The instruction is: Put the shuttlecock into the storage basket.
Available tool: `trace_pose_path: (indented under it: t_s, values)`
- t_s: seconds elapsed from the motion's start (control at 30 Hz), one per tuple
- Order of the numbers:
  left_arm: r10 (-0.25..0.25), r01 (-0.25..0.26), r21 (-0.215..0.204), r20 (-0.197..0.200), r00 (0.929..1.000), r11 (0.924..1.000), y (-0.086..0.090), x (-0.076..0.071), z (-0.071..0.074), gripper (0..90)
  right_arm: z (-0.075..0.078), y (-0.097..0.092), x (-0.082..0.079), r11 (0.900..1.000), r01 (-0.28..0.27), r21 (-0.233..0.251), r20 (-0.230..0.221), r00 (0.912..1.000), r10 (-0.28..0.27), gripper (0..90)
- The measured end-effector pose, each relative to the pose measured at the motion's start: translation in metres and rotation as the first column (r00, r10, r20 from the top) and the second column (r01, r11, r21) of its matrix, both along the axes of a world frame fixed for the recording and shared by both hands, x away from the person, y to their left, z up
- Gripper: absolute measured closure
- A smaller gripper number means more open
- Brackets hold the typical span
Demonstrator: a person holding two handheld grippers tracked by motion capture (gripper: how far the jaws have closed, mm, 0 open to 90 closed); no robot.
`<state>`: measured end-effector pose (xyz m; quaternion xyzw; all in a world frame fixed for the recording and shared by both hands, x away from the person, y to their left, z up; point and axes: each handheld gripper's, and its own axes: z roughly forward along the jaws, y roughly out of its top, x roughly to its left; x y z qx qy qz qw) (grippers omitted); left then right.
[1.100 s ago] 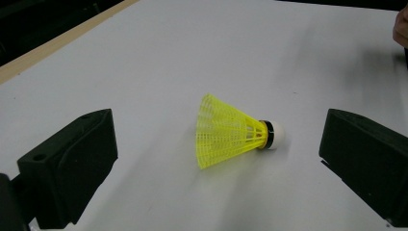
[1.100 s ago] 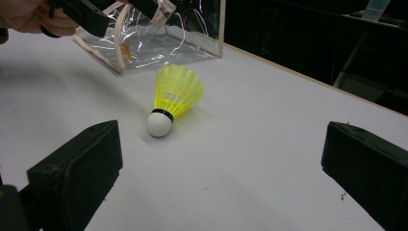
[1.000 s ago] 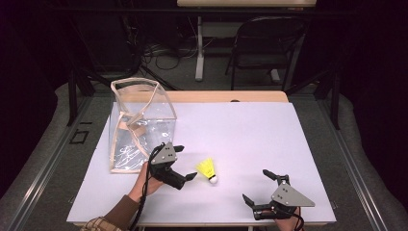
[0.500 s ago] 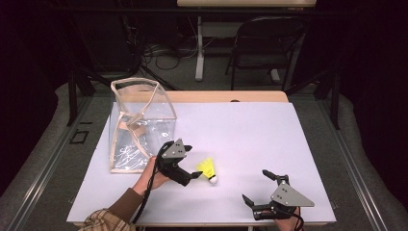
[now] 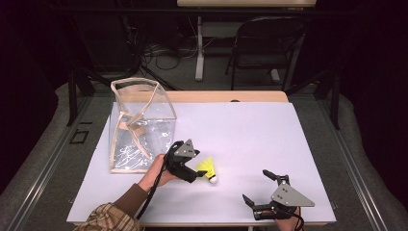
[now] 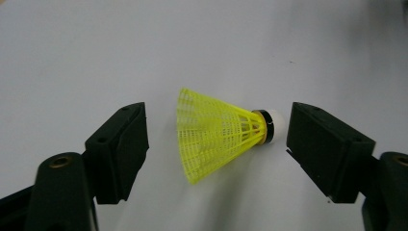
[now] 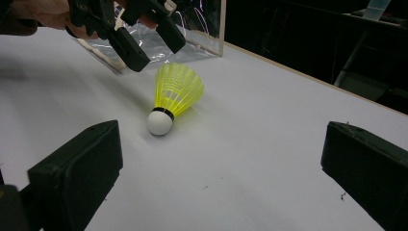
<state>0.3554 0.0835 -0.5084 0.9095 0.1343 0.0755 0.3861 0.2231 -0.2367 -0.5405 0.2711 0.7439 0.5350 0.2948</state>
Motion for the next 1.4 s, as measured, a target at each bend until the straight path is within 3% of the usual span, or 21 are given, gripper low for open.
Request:
trace_pose_path:
  t_s: [0.33, 0.53, 0.8, 0.93, 1.13, 1.33, 1.4]
  values:
    - [-0.007, 0.009, 0.059, -0.033, 0.9994, 0.9982, -0.007, 0.007, -0.008, 43.4, 0.000, 0.000, 0.000, 1.0000, 0.000, -0.001, -0.003, 1.0000, 0.000, 0.4]
    - [-0.028, 0.032, 0.067, -0.057, 0.9980, 0.9972, -0.008, 0.011, -0.012, 52.4, 0.000, 0.000, 0.000, 1.0000, 0.000, -0.002, -0.004, 1.0000, 0.000, 0.4]
    - [-0.072, 0.075, 0.086, -0.034, 0.9968, 0.9935, -0.009, 0.011, -0.011, 68.7, 0.000, 0.000, 0.000, 1.0000, 0.001, -0.005, -0.003, 1.0000, -0.001, 0.4]
    - [-0.095, 0.097, 0.077, -0.028, 0.9951, 0.9923, -0.008, 0.010, -0.008, 77.4, 0.000, 0.000, 0.000, 1.0000, 0.001, -0.005, -0.003, 1.0000, -0.002, 0.4]
    - [-0.171, 0.174, 0.067, -0.044, 0.9842, 0.9825, -0.009, 0.006, -0.003, 87.6, -0.001, -0.001, 0.000, 1.0000, 0.003, -0.005, -0.009, 1.0000, -0.003, 0.4]
    - [-0.225, 0.228, 0.084, -0.043, 0.9733, 0.9700, -0.012, -0.002, 0.003, 89.3, 0.000, 0.000, -0.001, 1.0000, 0.004, -0.008, -0.008, 1.0000, -0.004, 0.4]
    - [-0.253, 0.255, 0.103, -0.030, 0.9670, 0.9615, -0.014, -0.007, 0.007, 89.6, 0.000, -0.001, -0.001, 1.0000, 0.005, -0.008, -0.011, 0.9999, -0.005, 0.4]
